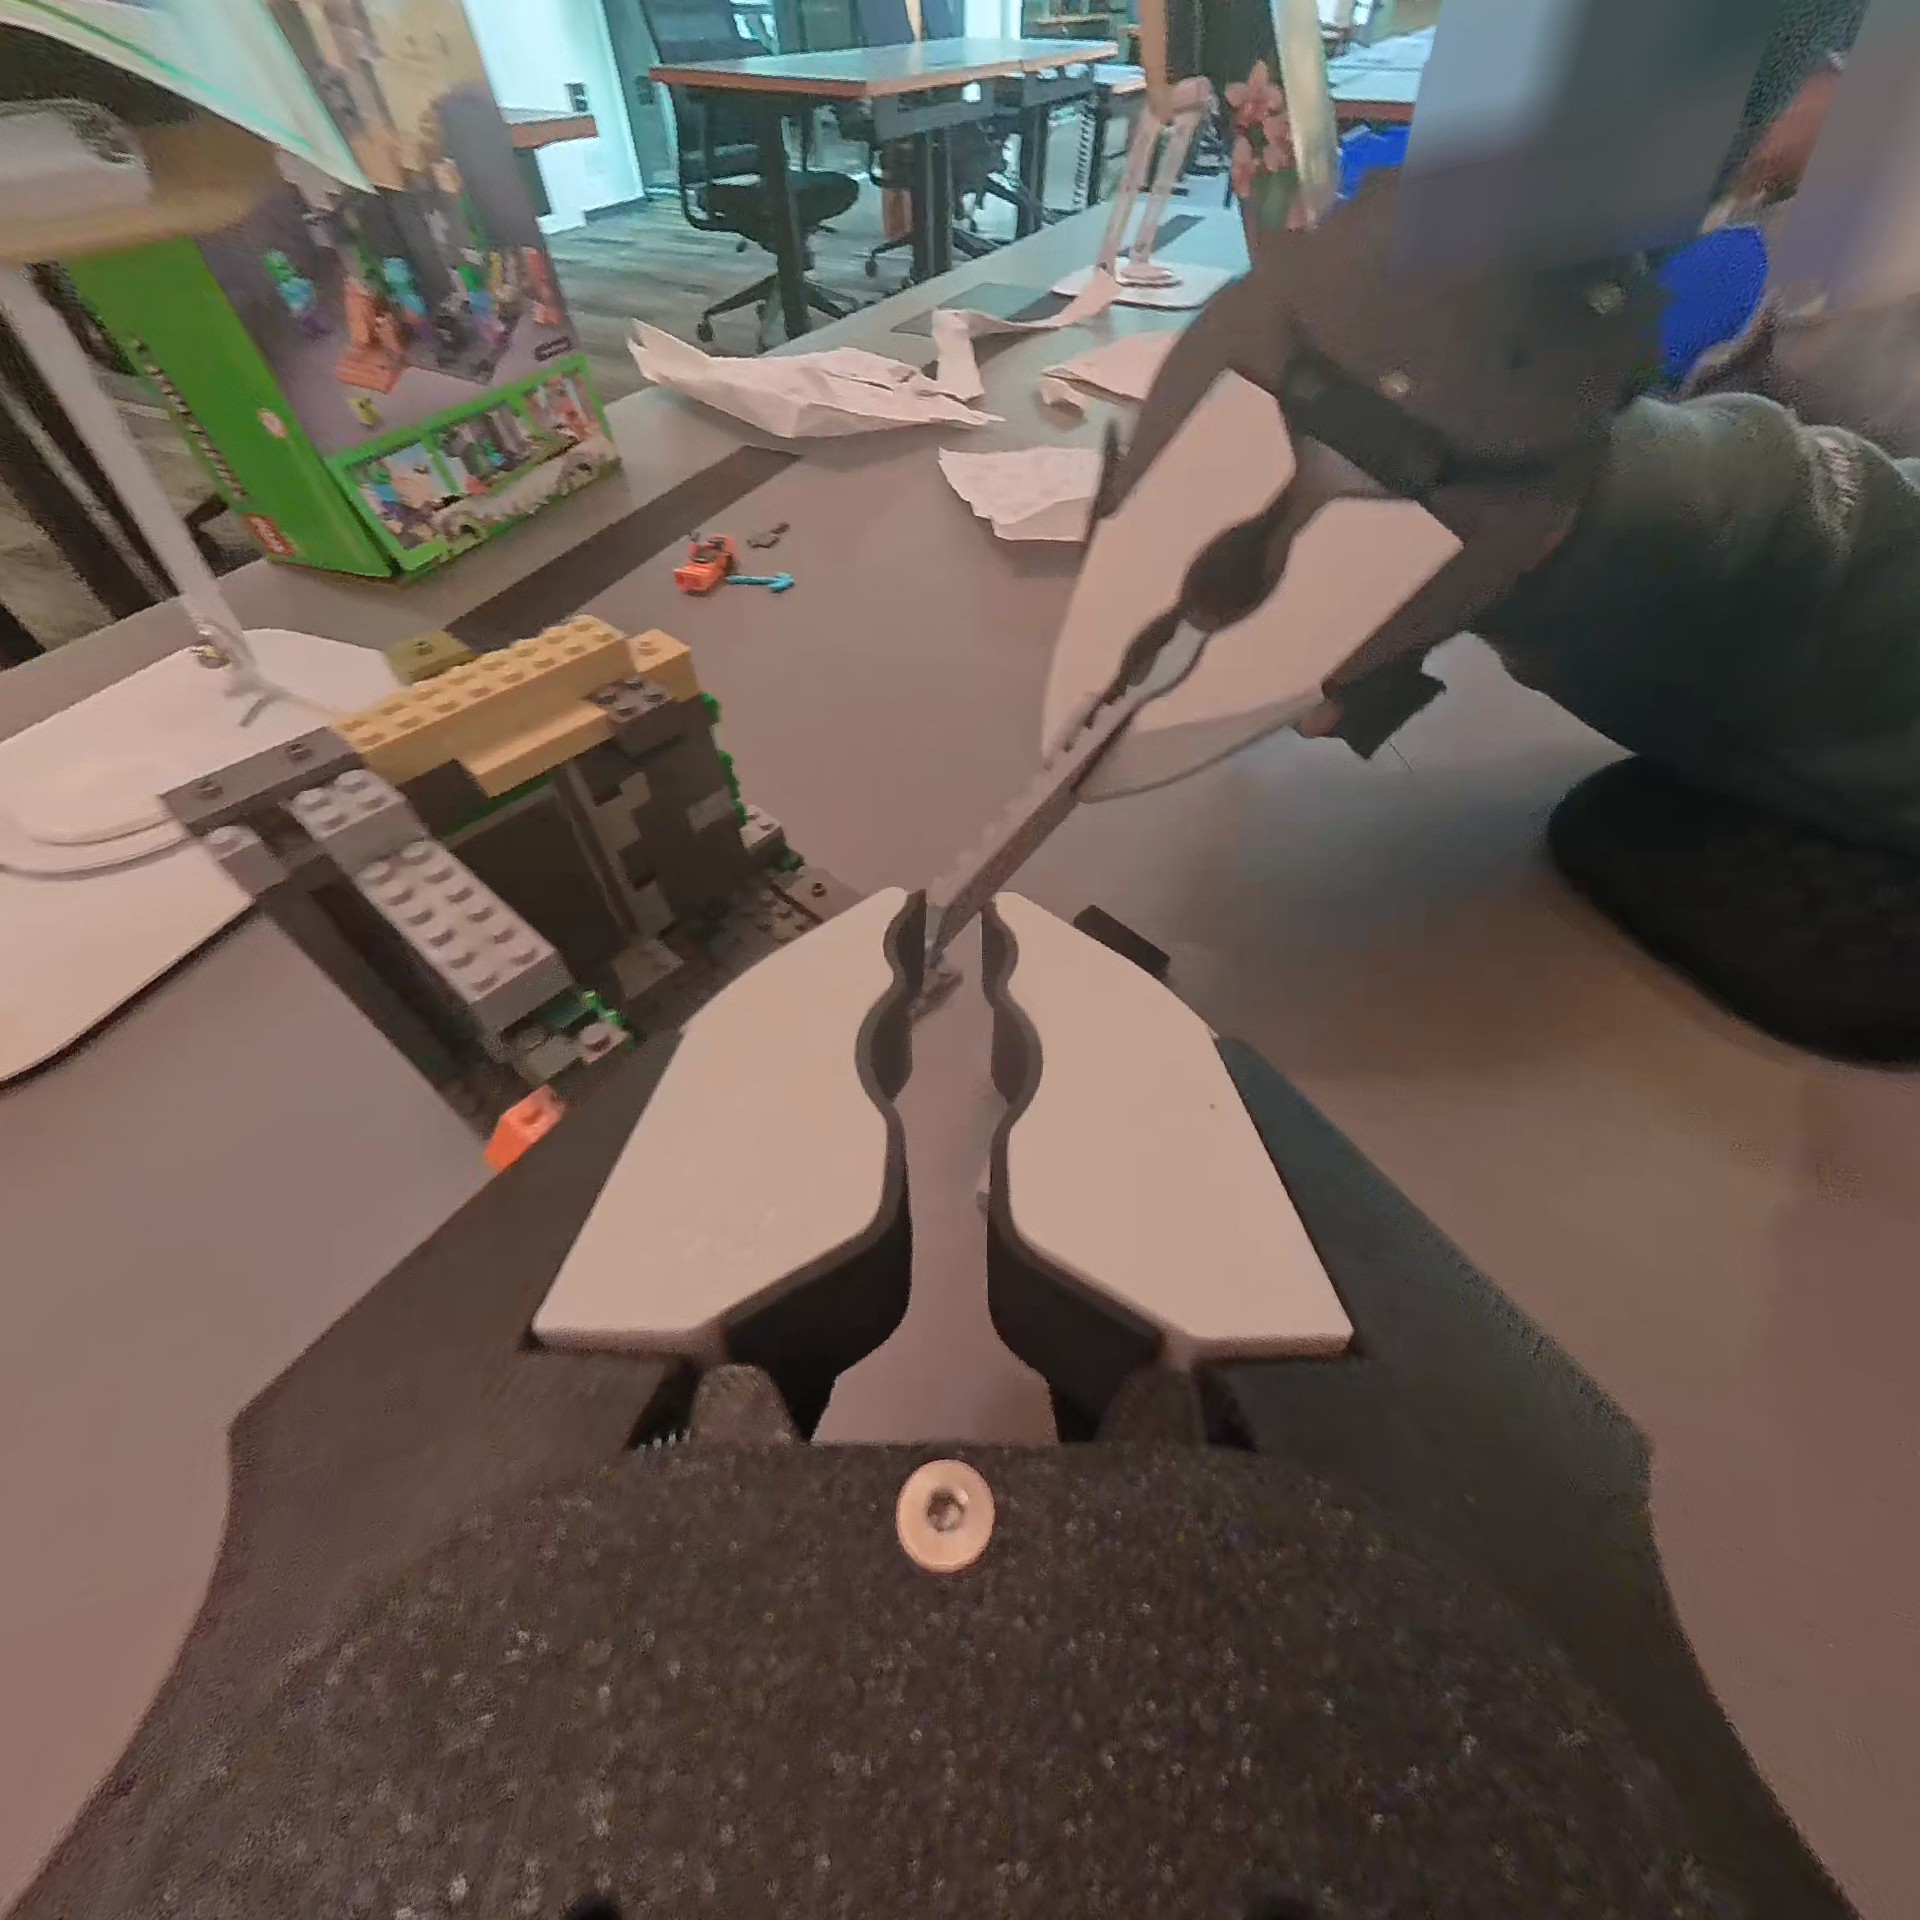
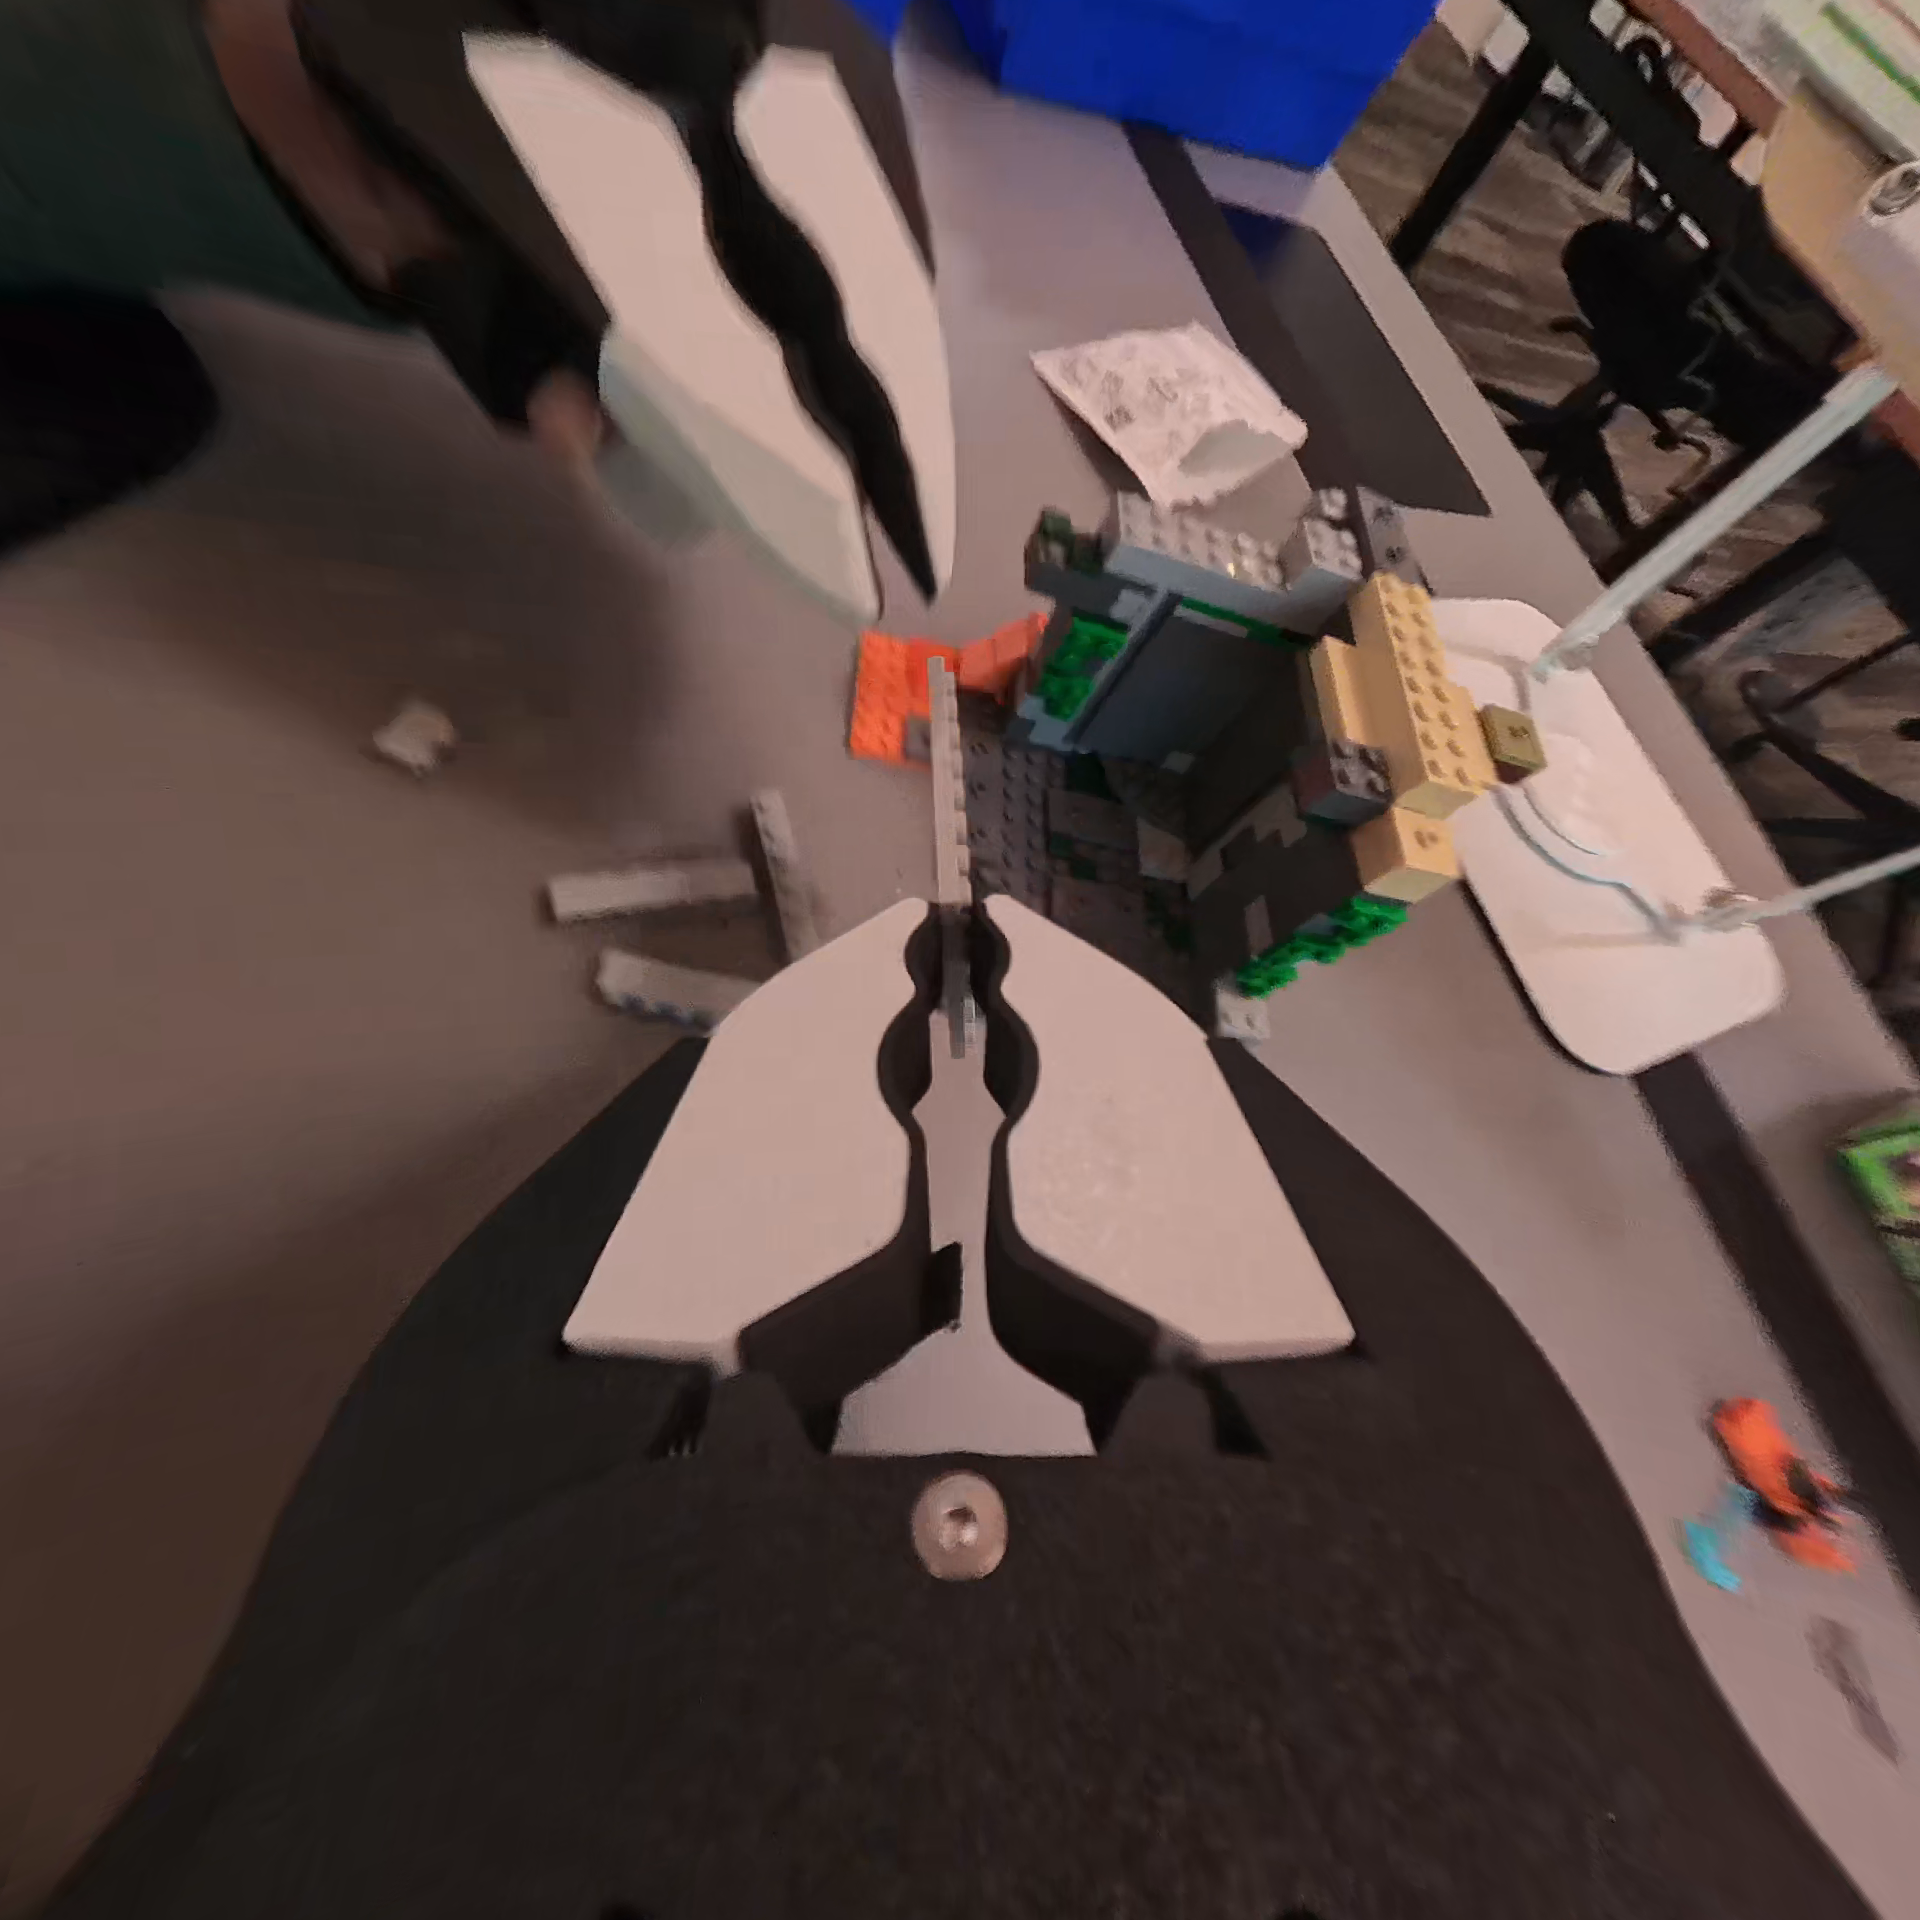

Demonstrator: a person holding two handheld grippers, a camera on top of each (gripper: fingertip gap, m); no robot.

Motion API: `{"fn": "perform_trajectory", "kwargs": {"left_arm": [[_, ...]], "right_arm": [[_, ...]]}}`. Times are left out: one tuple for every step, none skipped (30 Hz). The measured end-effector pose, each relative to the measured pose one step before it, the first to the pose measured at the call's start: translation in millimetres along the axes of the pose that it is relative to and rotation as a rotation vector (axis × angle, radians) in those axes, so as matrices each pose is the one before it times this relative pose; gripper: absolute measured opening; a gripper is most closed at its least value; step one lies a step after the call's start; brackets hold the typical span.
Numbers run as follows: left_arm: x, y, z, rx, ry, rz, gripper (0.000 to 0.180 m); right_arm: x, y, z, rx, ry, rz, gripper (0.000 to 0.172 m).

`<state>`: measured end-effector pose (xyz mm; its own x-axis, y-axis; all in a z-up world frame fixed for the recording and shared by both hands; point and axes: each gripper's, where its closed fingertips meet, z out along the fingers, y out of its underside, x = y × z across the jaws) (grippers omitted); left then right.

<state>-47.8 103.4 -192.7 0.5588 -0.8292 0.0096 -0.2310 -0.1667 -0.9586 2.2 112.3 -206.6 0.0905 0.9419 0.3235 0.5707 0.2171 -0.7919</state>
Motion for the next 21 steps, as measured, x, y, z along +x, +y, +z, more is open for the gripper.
{"fn": "perform_trajectory", "kwargs": {"left_arm": [[-4.43,-0.11,-1.54,0.0050,-0.0159,-0.0091,0.009],[-3.99,1.30,-0.92,-0.0041,-0.0149,-0.0065,0.008],[-3.64,2.27,-0.02,-0.0097,-0.0156,-0.0014,0.008],[-2.57,2.49,0.46,-0.0090,-0.0121,0.0033,0.007],[-0.94,2.44,0.95,-0.0090,-0.0046,0.0045,0.007],[-0.57,2.57,1.36,-0.0116,-0.0049,0.0038,0.006],[-0.17,2.51,1.29,-0.0121,-0.0044,0.0064,0.006],[0.65,1.94,1.23,-0.0098,-0.0004,0.0096,0.006],[0.72,1.24,1.05,-0.0068,-0.0004,0.0090,0.006],[0.59,0.71,0.70,-0.0046,-0.0001,0.0070,0.006],[1.17,0.52,0.50,-0.0031,0.0042,0.0053,0.006],[0.88,0.19,0.31,-0.0012,0.0043,0.0029,0.006],[0.47,-0.10,0.13,0.0003,0.0014,0.0009,0.006],[0.59,-0.11,0.08,-0.0004,0.0039,0.0005,0.007],[0.67,-0.10,-0.02,0.0000,0.0044,0.0006,0.007],[0.19,-0.15,-0.04,0.0004,0.0002,0.0009,0.007],[0.13,-0.08,-0.06,-0.0011,0.0006,0.0019,0.007],[0.45,-0.03,0.02,-0.0020,0.0022,0.0021,0.007],[0.30,0.14,0.05,-0.0017,0.0013,0.0017,0.007],[0.67,0.31,0.15,-0.0028,0.0035,0.0022,0.007],[0.89,0.67,0.35,-0.0050,0.0045,0.0024,0.007]], "right_arm": [[0.96,6.73,0.65,-0.0570,0.0273,-0.0557,0.004],[-1.02,5.95,1.57,-0.0546,0.0198,-0.0567,0.004],[-3.74,5.24,2.48,-0.0528,0.0051,-0.0531,0.004],[-7.47,4.73,3.10,-0.0521,-0.0187,-0.0464,0.004],[-9.07,3.91,3.45,-0.0473,-0.0289,-0.0402,0.004],[-5.14,0.59,2.74,-0.0246,-0.0026,-0.0371,0.005],[-6.16,-1.57,1.18,-0.0068,-0.0169,-0.0331,0.006],[-6.89,-2.47,-0.21,0.0048,-0.0333,-0.0117,0.007],[-5.57,-3.50,-0.97,0.0182,-0.0378,0.0126,0.008],[-6.50,-2.77,-1.40,0.0200,-0.0517,0.0228,0.010],[-4.73,-2.63,-1.52,0.0247,-0.0429,0.0271,0.014],[-3.12,-3.45,-1.72,0.0326,-0.0354,0.0287,0.018],[-3.91,-3.59,-1.98,0.0353,-0.0430,0.0326,0.021],[-2.92,-3.67,-2.03,0.0374,-0.0387,0.0341,0.025],[-2.21,-4.31,-2.16,0.0434,-0.0351,0.0330,0.028],[-2.72,-3.86,-2.20,0.0431,-0.0383,0.0306,0.030],[-1.71,-2.44,-2.00,0.0344,-0.0310,0.0267,0.030],[1.88,-1.07,-1.73,0.0245,-0.0061,0.0201,0.030],[4.25,0.10,-1.37,0.0178,0.0097,0.0164,0.030],[4.19,1.36,-0.71,0.0095,0.0091,0.0183,0.030],[4.62,2.74,-0.08,0.0002,0.0124,0.0174,0.030]]}}
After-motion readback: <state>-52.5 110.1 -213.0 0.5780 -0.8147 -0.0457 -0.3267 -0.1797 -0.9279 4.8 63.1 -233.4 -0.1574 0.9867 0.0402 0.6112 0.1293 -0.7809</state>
